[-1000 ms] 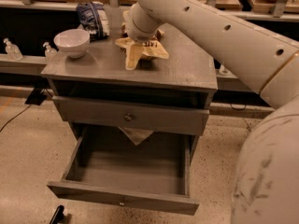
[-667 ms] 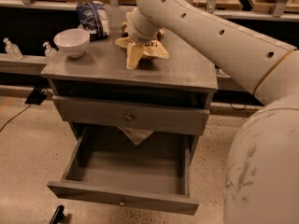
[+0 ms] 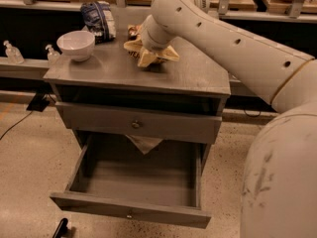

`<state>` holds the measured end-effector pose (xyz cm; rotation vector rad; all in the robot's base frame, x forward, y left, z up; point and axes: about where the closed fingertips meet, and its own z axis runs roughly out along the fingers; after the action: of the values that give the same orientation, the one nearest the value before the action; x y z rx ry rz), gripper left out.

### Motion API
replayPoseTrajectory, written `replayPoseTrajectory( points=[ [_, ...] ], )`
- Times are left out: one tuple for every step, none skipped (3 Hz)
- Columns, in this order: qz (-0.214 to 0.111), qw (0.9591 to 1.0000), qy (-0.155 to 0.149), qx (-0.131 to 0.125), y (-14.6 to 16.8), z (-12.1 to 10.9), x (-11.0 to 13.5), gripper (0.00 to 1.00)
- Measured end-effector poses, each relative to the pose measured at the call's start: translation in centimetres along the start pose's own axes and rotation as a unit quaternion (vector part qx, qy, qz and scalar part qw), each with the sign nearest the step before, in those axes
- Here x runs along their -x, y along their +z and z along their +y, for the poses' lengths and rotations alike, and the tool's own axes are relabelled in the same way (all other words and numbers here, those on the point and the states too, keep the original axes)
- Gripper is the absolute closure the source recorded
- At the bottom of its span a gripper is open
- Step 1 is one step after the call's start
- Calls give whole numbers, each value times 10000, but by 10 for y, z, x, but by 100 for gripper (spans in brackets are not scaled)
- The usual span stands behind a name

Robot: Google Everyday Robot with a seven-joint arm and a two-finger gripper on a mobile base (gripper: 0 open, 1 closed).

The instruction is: Place brown chip bag into middle drawer

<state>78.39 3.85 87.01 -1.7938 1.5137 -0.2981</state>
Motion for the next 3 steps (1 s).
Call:
replayPoseTrajectory(
  points=[
    [-487,9984,-297,50,-11,2,18,62],
    [-1129,9917,-603,-138,-44,-11,48,93],
    [-1473,9861,-770,-46,-79,-20,66,100]
  ],
)
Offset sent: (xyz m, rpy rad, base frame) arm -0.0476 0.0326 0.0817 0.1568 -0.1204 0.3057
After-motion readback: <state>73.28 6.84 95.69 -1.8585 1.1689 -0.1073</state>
